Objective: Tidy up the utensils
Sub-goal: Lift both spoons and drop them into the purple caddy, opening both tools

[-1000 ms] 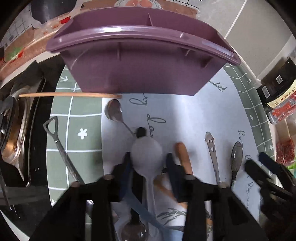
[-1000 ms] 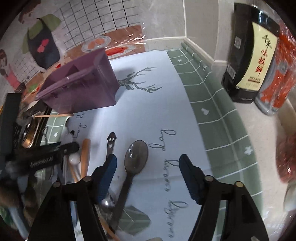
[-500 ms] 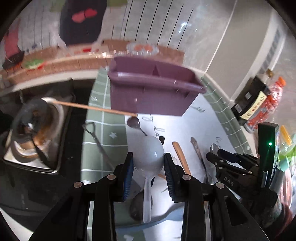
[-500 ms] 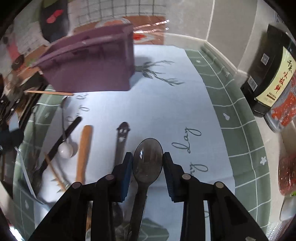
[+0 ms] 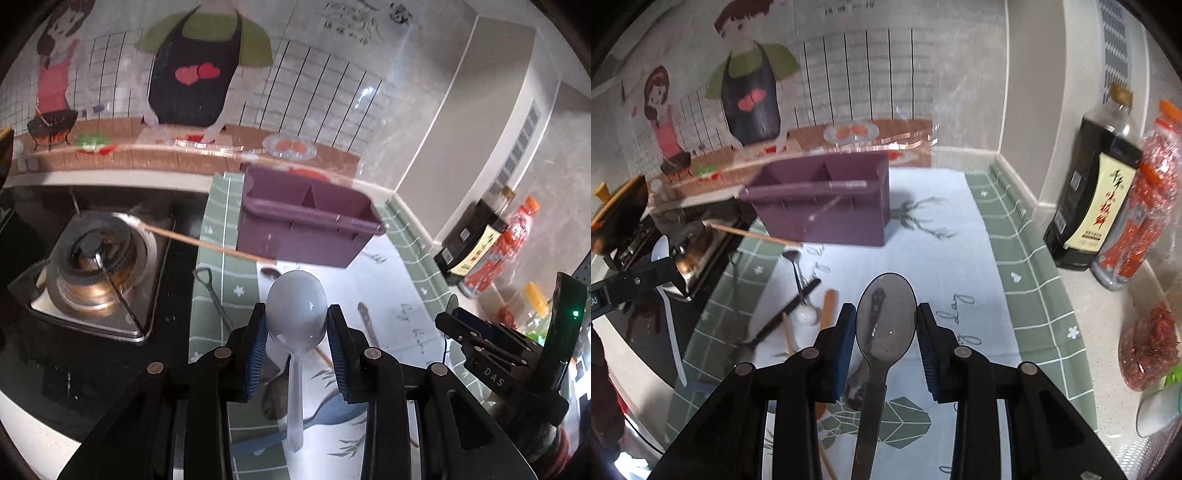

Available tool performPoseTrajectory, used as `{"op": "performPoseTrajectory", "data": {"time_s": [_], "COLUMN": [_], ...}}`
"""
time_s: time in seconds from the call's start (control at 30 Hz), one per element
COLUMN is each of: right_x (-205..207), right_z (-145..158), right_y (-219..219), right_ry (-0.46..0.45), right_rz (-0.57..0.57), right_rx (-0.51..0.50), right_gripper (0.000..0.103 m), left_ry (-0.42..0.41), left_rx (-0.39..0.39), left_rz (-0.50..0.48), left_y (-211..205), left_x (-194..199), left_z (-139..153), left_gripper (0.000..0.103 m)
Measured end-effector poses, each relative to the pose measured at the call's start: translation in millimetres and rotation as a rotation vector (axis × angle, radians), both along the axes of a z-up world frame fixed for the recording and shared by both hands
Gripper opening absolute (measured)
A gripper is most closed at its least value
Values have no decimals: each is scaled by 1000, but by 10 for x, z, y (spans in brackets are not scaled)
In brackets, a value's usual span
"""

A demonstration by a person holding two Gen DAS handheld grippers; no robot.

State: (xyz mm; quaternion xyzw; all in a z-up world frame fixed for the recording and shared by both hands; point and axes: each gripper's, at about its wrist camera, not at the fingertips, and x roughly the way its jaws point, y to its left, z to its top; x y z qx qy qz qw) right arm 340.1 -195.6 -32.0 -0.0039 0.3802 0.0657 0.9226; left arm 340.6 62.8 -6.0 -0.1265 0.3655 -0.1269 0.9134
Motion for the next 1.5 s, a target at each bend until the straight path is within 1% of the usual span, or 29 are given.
{"op": "performPoseTrajectory", "data": {"time_s": [0.07,0.13,0.2,0.27,0.3,0.33,0.4,0.43,0.47,0.5,0.57,0.67,0.77,0.9,1.0,1.1,1.2,1.3,1.43,1.47,1.5], "right_x": [-53,-69,-39,46,84,174,367,499,628,749,976,1237,1530,1837,2038,2237,2283,2272,2168,2141,2114], "right_z": [162,344,659,996,1107,1295,1569,1690,1771,1828,1861,1762,1507,1184,913,604,362,192,95,80,70], "right_y": [-3,-3,33,71,91,107,116,115,108,101,147,238,317,349,362,412,425,430,420,423,417], "right_ry": [-46,-92,-176,-262,-287,-329,-397,-424,-438,-449,-467,-468,-436,-388,-351,-294,-253,-198,-162,-148,-135], "right_rz": [-7,-6,9,26,31,38,34,30,28,25,25,43,55,40,32,29,29,45,62,70,77], "right_rx": [21,31,20,3,1,1,6,16,33,52,65,67,77,98,106,97,90,87,56,49,45], "right_gripper": [30,30,30,30,30,30,31,31,31,31,31,31,31,31,31,31,31,31,32,33,37], "left_ry": [-24,-67,-124,-204,-232,-274,-343,-375,-387,-389,-388,-387,-337,-289,-286,-255,-212,-155,-84,-70,-61], "left_rx": [-11,-39,-57,-68,-73,-72,-55,-46,-42,-46,-51,-42,-48,-62,-27,10,16,33,23,15,4], "left_rz": [-3,-11,-23,-40,-39,-36,-22,-11,-5,1,20,44,60,93,103,98,110,119,119,120,117], "left_y": [12,35,55,77,90,96,84,71,56,56,36,-4,-48,-90,-158,-231,-237,-230,-182,-171,-160], "left_x": [-7,16,72,186,242,311,430,519,621,716,962,1243,1586,1843,1957,2054,2100,2130,2189,2197,2199], "left_z": [107,327,593,970,1103,1281,1522,1613,1659,1676,1621,1438,1111,760,576,375,182,15,-140,-161,-169], "left_gripper": [33,33,33,33,33,33,33,33,33,33,33,33,33,33,33,33,33,34,35,36,37]}}
